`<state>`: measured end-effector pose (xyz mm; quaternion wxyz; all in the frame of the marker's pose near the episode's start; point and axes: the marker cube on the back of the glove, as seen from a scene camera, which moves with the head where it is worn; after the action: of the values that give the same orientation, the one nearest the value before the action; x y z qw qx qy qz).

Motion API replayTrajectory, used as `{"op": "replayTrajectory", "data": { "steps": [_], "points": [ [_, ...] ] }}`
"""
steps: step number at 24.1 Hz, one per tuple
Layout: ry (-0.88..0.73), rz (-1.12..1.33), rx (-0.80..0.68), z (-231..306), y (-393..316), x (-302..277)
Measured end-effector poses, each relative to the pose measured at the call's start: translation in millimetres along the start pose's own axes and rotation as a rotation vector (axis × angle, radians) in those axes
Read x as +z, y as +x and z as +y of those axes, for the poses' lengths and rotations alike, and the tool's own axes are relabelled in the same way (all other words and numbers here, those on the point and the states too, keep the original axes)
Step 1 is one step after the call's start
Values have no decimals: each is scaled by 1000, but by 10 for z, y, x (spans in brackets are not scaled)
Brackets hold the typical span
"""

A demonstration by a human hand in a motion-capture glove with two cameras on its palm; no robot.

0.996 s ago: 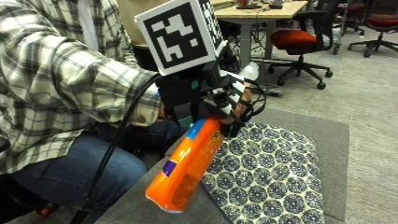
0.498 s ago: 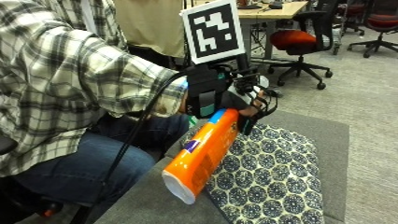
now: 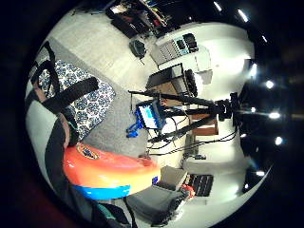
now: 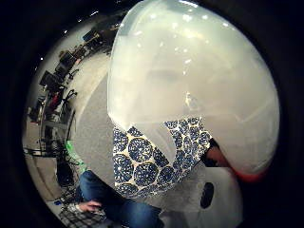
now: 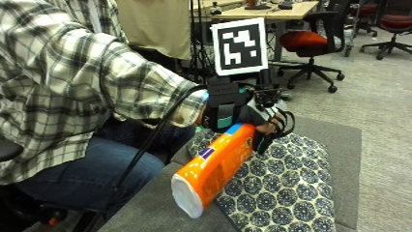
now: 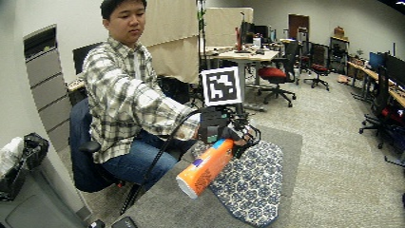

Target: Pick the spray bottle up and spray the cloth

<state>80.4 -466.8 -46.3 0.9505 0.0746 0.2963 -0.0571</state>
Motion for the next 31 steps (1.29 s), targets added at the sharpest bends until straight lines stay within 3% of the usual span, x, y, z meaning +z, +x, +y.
{"op": "replayTrajectory", "data": {
  "steps": [20, 31],
  "points": [
    [-22, 172, -67, -28, -41, 91],
    [39, -26, 15, -58, 106, -63]
  ]
}}
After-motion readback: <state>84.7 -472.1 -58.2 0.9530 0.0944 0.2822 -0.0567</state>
